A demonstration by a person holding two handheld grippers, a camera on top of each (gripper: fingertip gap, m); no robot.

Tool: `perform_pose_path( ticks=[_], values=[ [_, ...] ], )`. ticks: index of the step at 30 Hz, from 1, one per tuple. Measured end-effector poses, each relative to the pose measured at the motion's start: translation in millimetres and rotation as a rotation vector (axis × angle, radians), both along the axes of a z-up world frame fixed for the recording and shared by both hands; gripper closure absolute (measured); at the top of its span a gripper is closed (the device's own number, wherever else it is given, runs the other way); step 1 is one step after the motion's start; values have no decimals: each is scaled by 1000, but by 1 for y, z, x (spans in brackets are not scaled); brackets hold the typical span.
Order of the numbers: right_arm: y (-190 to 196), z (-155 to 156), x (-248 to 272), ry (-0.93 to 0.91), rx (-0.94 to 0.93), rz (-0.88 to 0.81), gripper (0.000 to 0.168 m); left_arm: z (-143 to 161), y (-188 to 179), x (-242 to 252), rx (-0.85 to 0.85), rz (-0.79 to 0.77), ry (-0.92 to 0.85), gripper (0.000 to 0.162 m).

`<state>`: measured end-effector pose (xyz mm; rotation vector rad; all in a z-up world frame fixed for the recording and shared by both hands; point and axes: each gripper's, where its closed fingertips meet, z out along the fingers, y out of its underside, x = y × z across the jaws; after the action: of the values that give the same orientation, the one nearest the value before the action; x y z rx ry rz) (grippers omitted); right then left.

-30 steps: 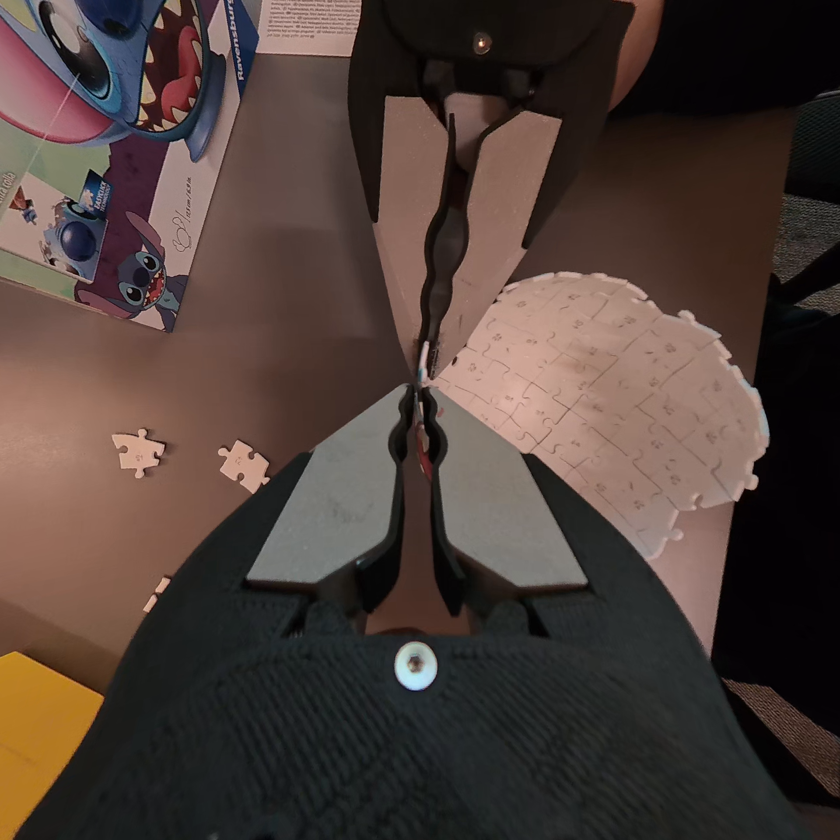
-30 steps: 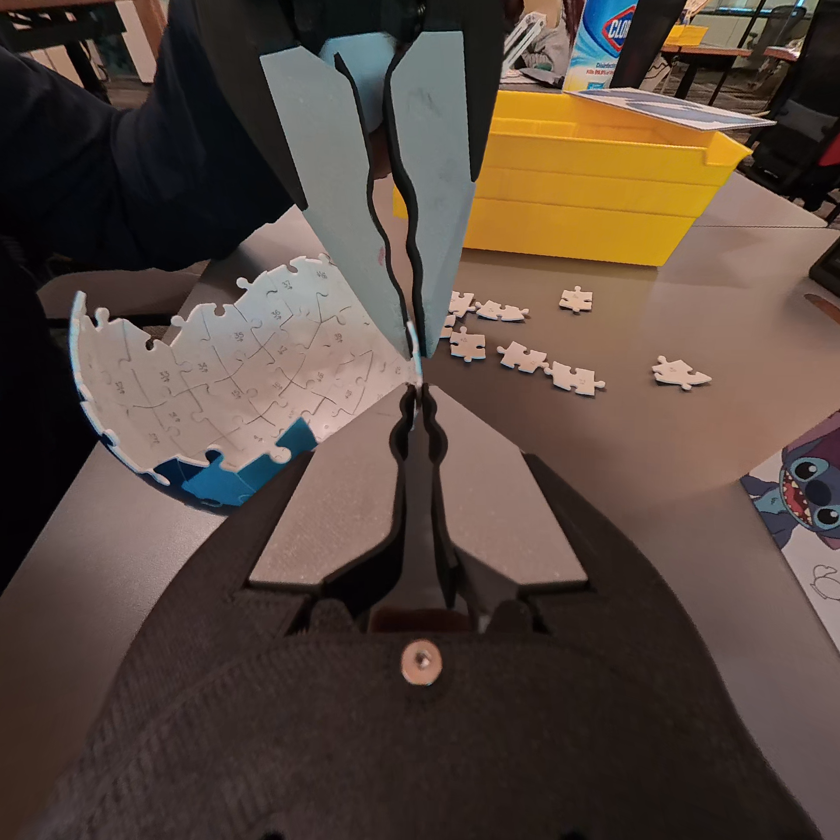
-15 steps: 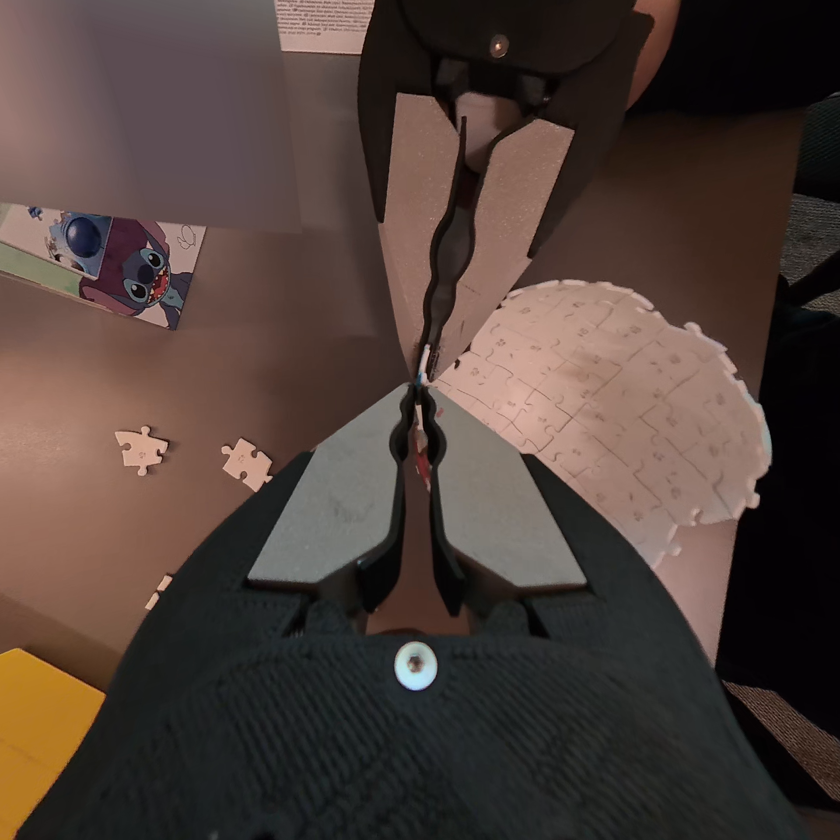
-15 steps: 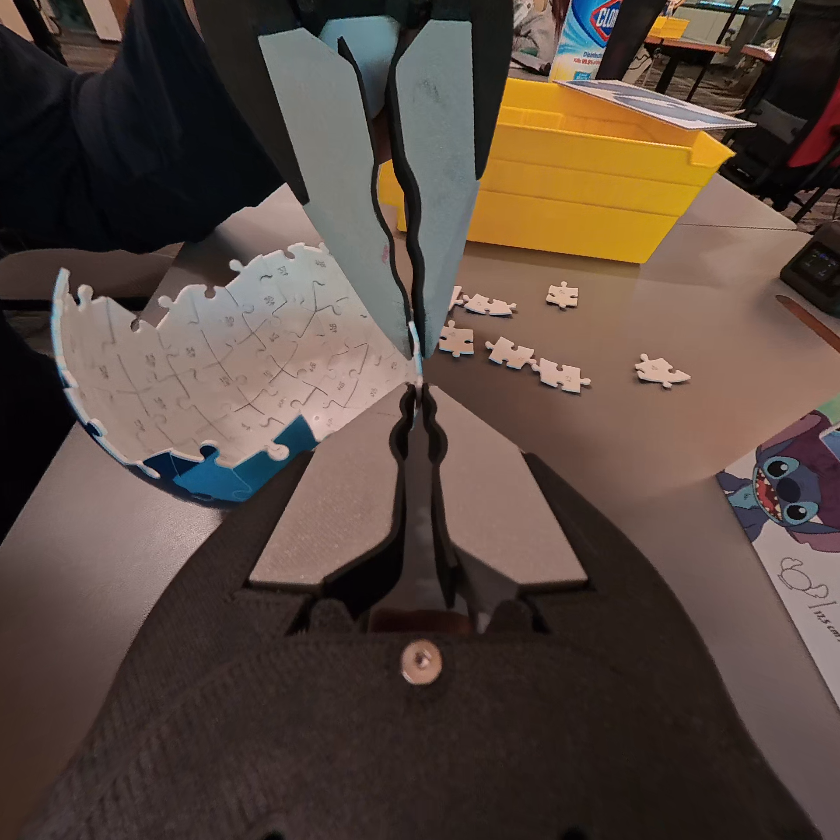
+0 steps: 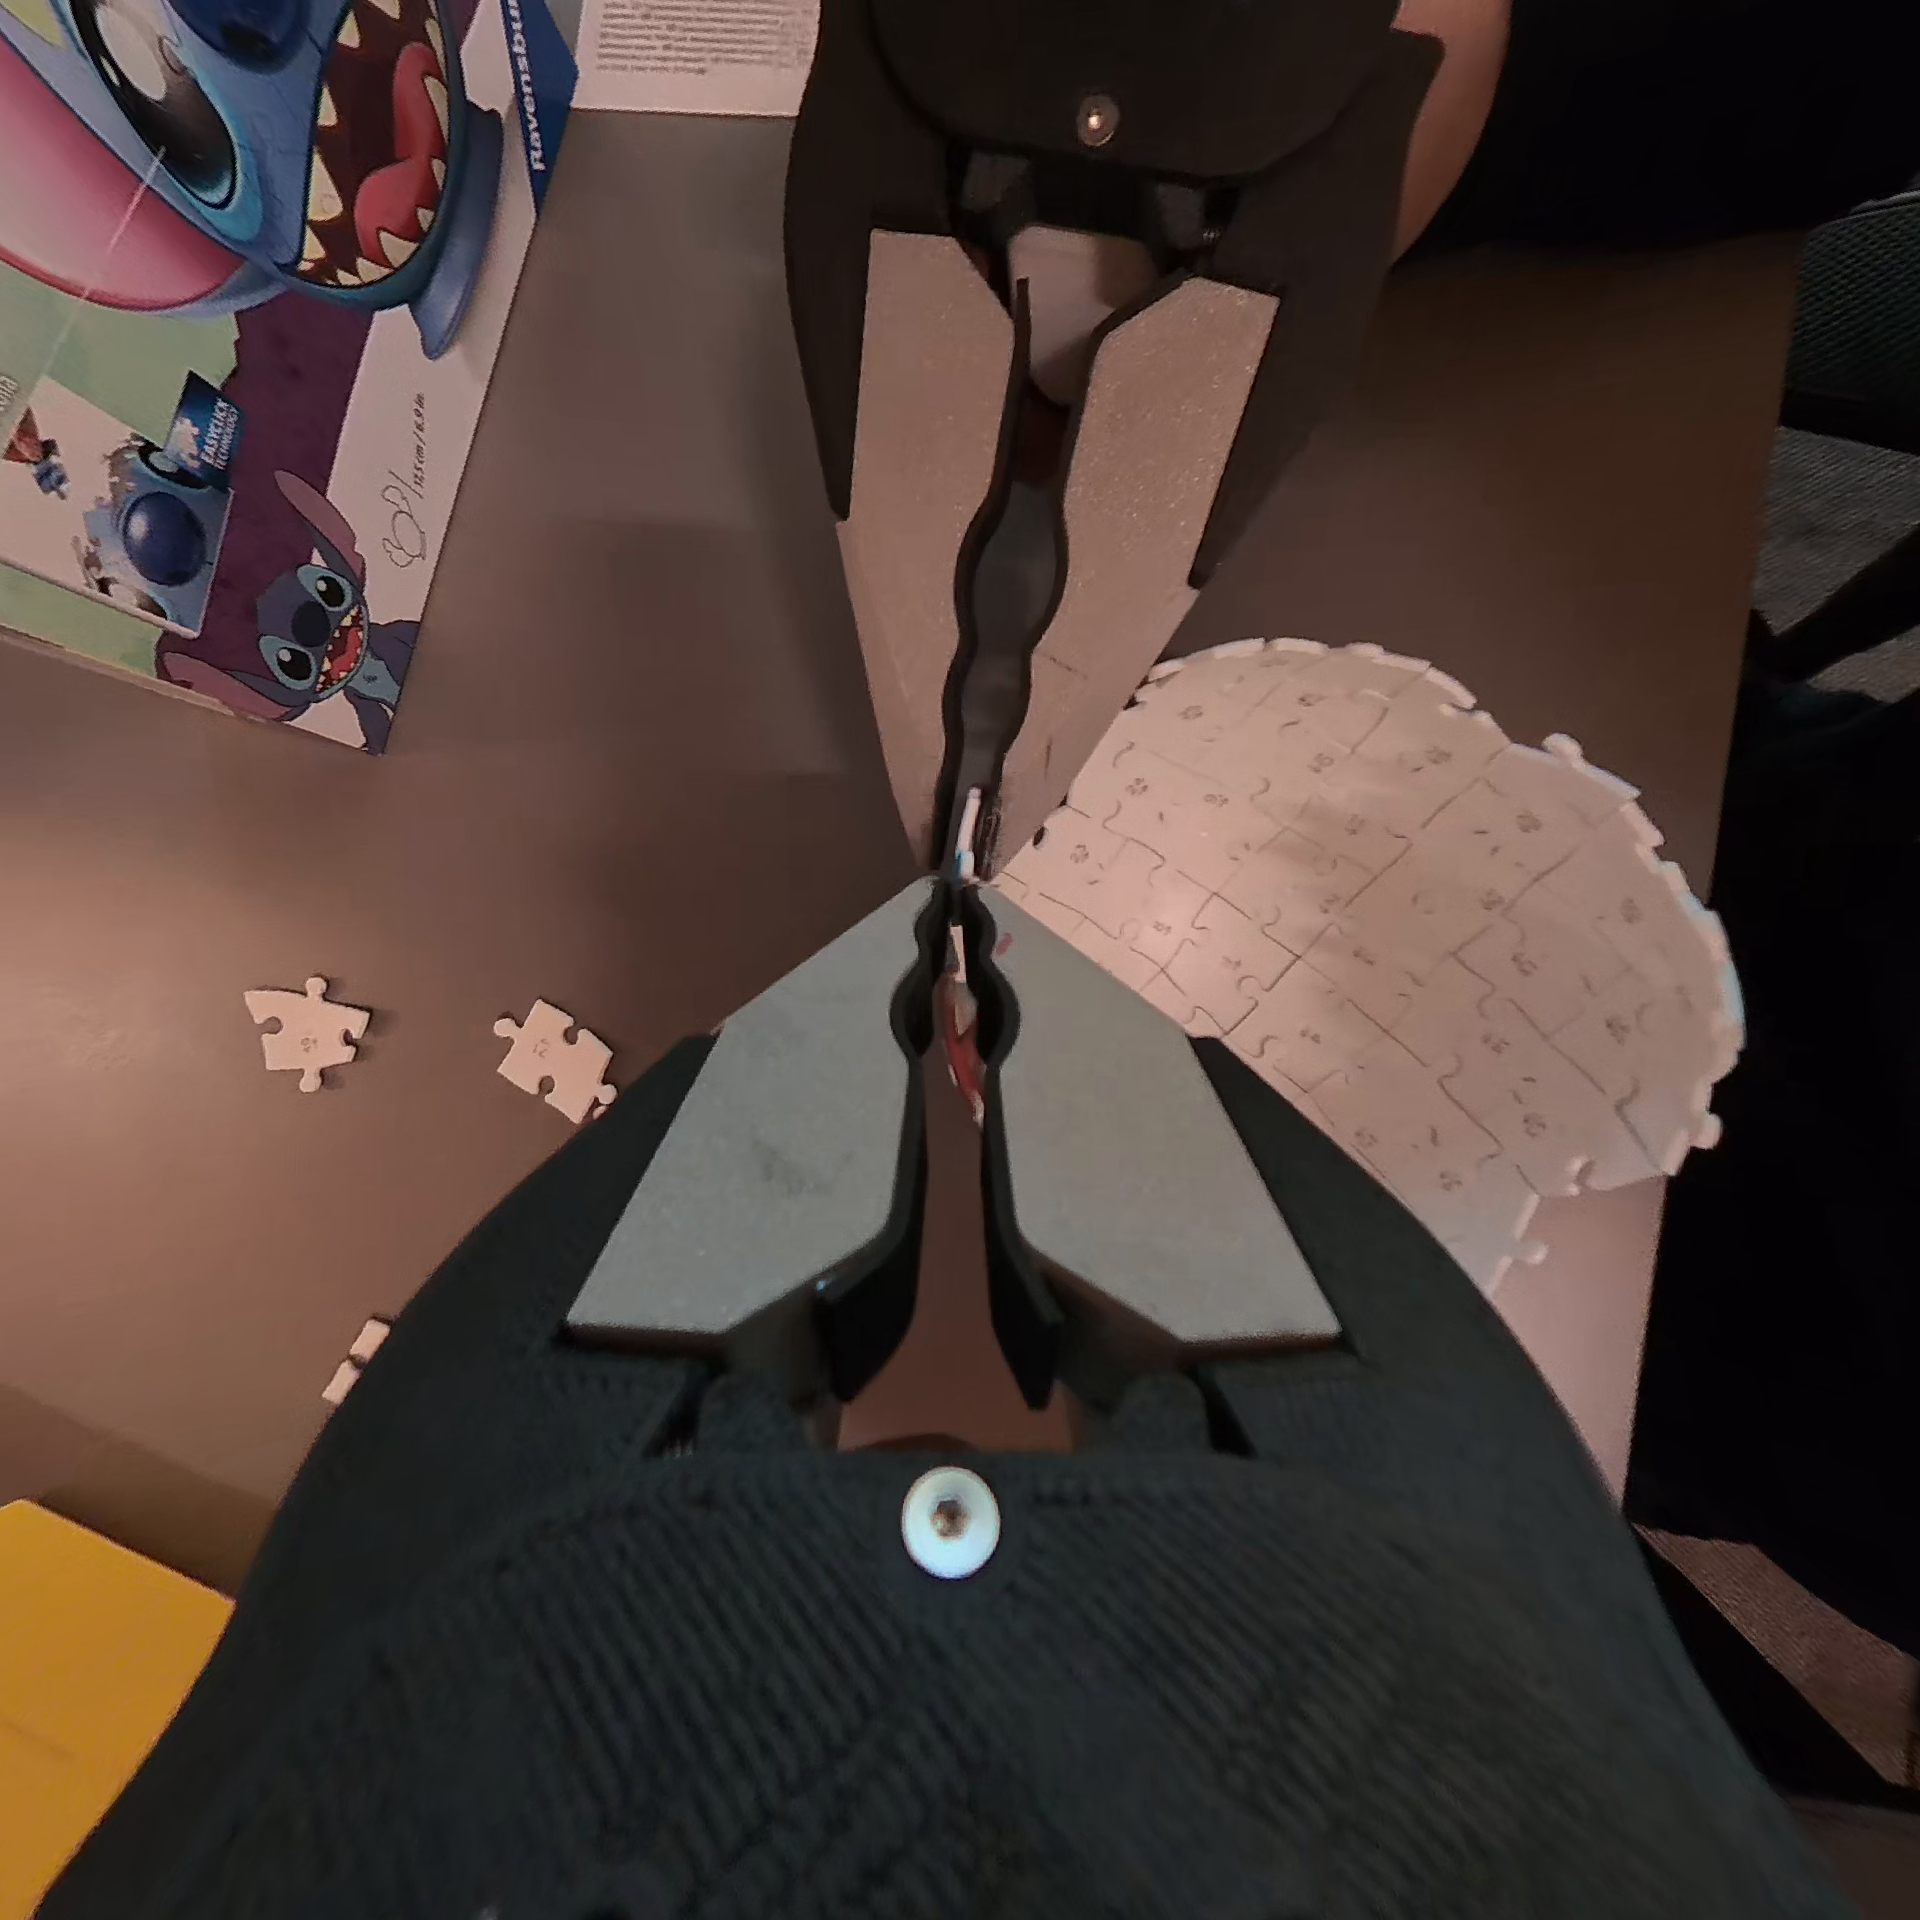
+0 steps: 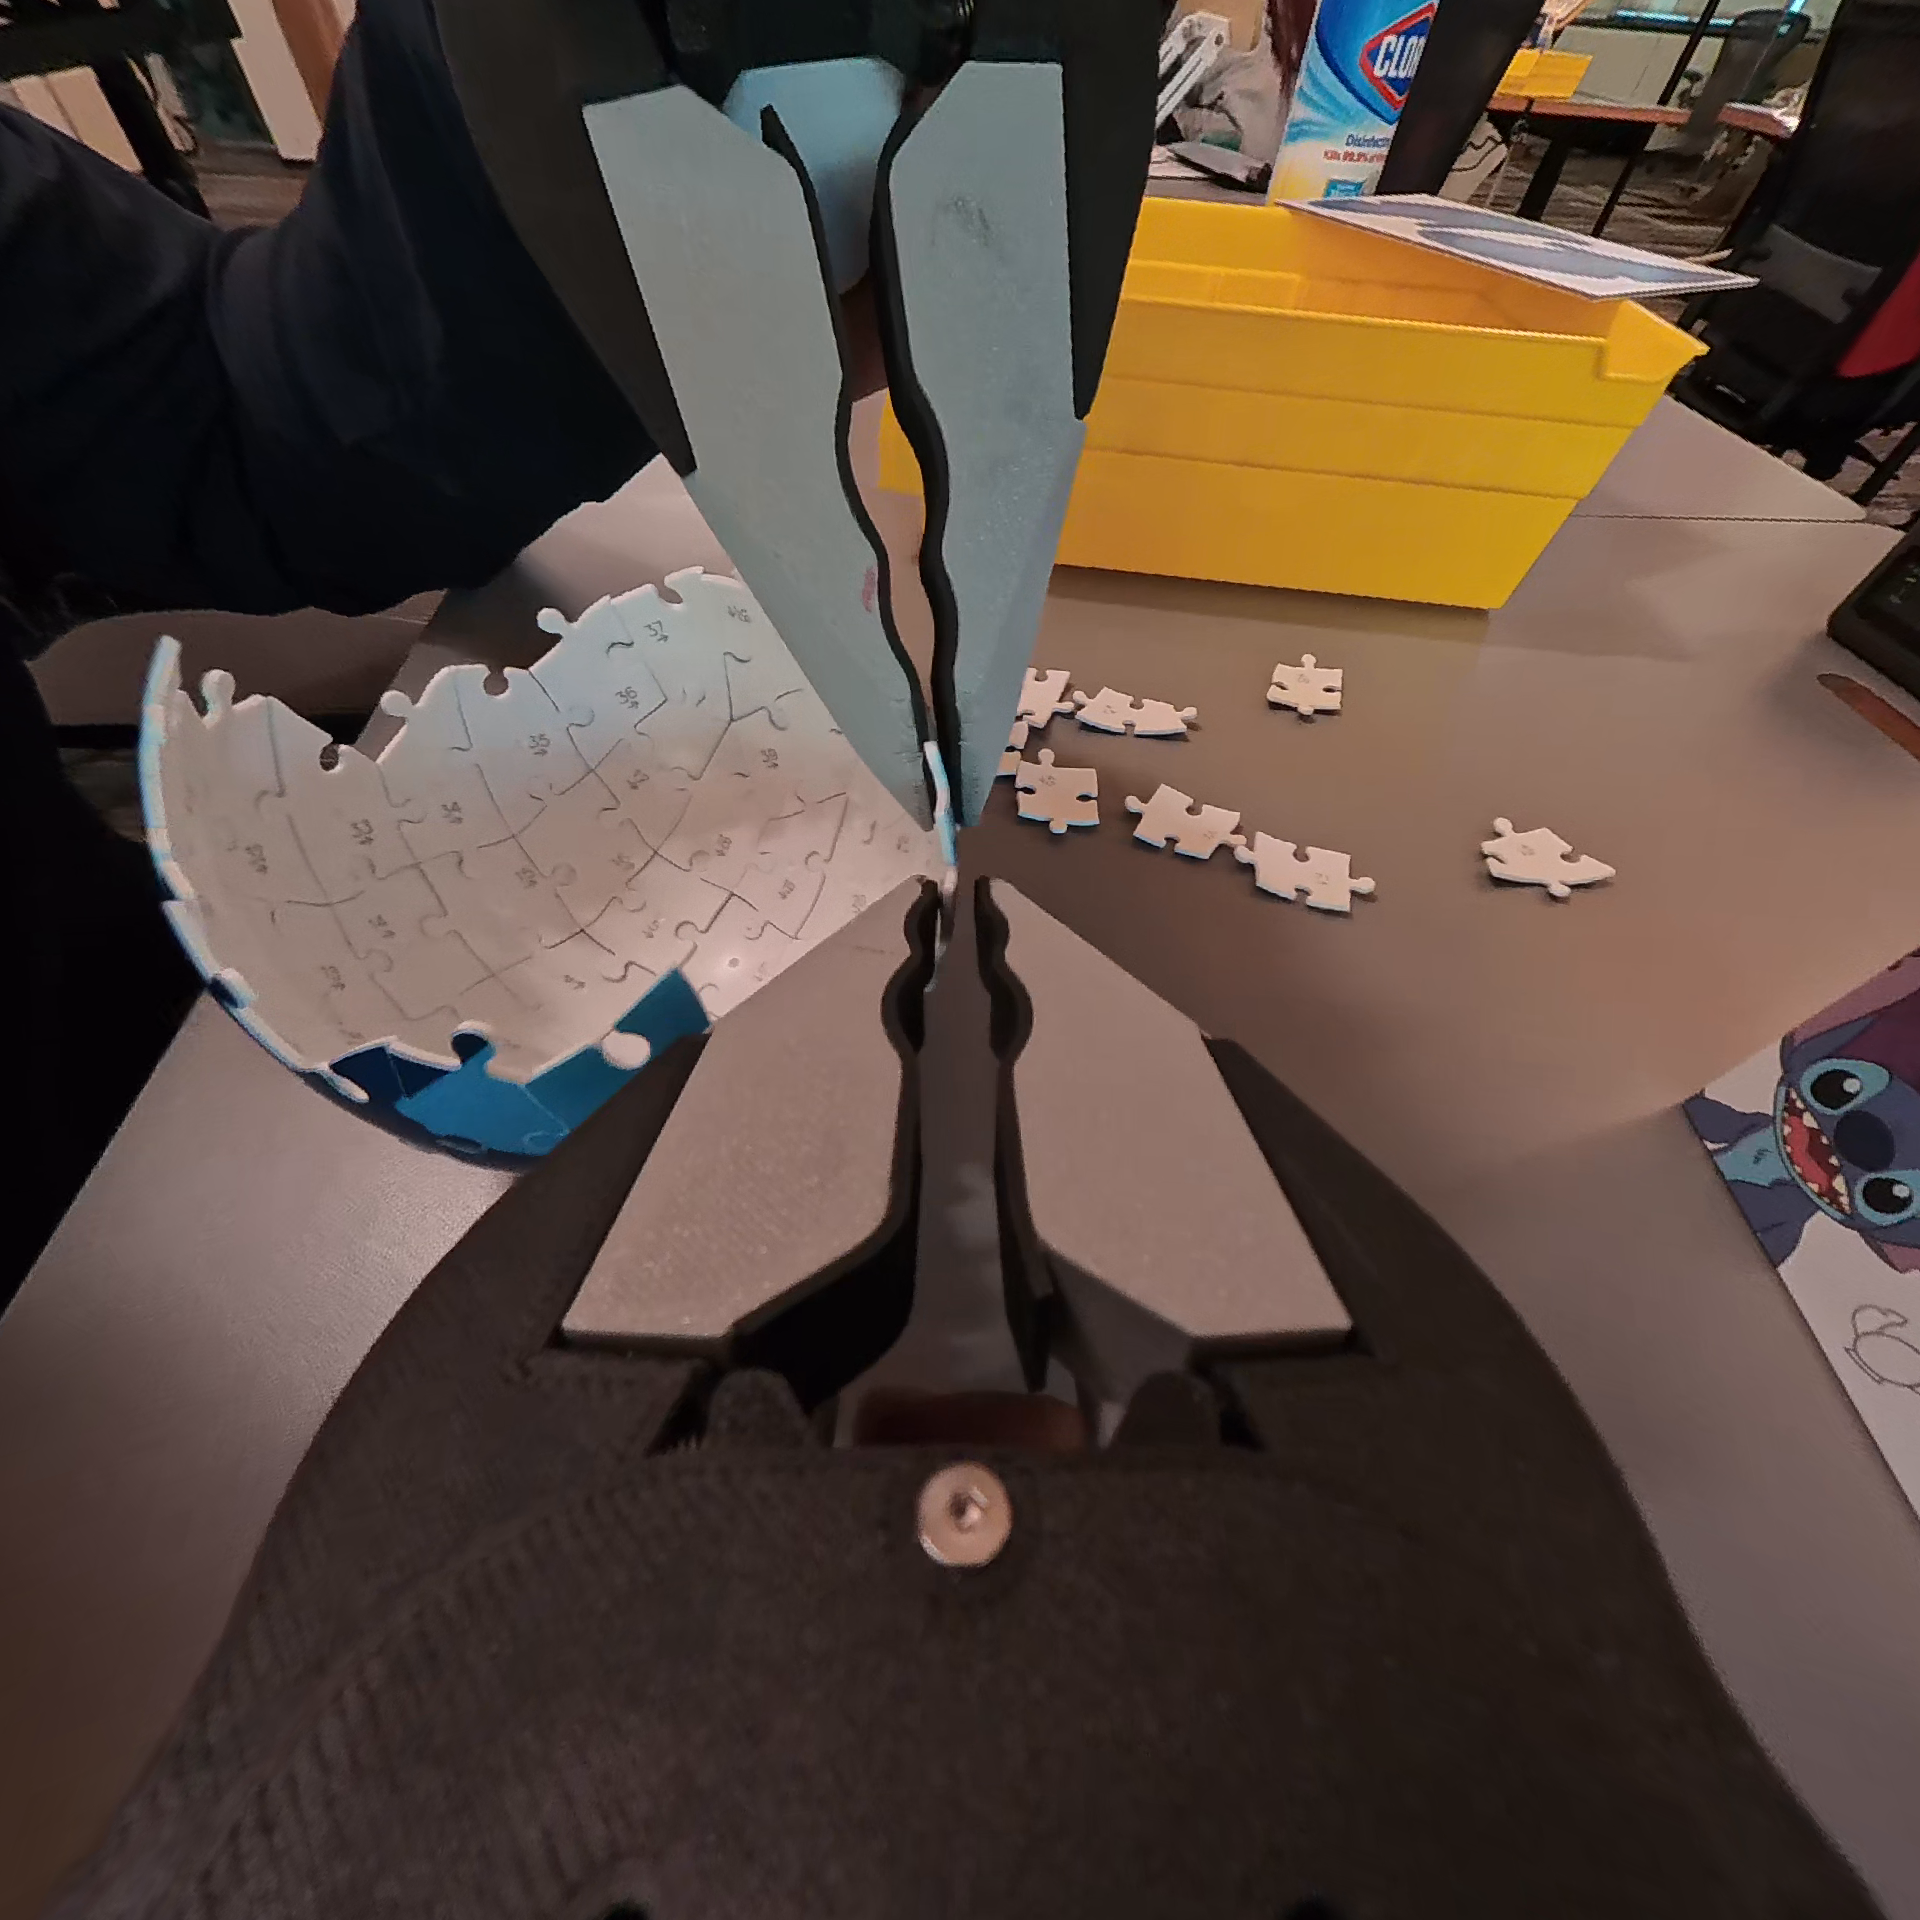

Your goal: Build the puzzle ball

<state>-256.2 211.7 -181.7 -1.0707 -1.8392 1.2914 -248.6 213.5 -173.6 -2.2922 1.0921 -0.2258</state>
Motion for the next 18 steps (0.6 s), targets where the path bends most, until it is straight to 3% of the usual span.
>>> perform_pose_path(
  ticks=[18],
  values=[
    [-5,-3,-9,-52,-63,-4,168,-1,-4,-9,-8,10,17,159]
  ],
)
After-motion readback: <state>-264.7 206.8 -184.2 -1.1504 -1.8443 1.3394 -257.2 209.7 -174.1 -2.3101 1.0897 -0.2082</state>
